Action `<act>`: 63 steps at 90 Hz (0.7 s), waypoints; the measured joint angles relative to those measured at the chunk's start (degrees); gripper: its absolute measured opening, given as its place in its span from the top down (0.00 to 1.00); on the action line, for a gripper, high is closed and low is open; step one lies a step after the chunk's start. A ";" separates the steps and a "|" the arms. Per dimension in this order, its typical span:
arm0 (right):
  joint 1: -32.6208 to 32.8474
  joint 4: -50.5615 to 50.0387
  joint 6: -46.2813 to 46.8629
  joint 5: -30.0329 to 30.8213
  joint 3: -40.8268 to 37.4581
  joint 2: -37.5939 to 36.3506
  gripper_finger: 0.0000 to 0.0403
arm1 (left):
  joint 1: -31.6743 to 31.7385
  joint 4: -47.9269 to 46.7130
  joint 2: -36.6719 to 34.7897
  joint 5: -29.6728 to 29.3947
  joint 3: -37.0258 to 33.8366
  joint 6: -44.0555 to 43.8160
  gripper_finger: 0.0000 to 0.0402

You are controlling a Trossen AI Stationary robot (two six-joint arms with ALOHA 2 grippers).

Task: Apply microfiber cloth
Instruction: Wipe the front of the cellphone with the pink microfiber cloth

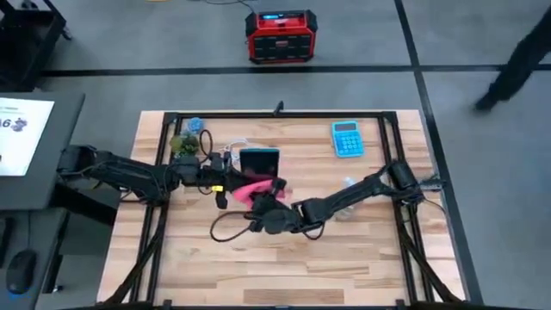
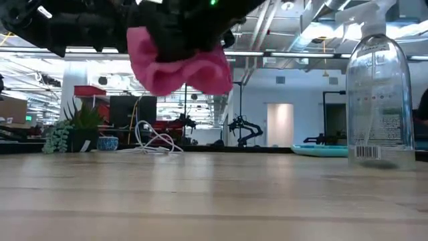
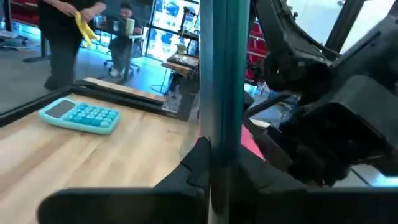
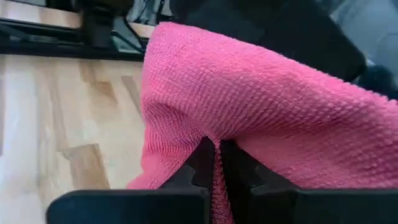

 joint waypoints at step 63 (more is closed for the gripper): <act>2.17 -3.51 -9.89 15.02 0.02 -10.49 1.00 | -0.40 -4.37 0.00 0.39 0.00 1.29 0.97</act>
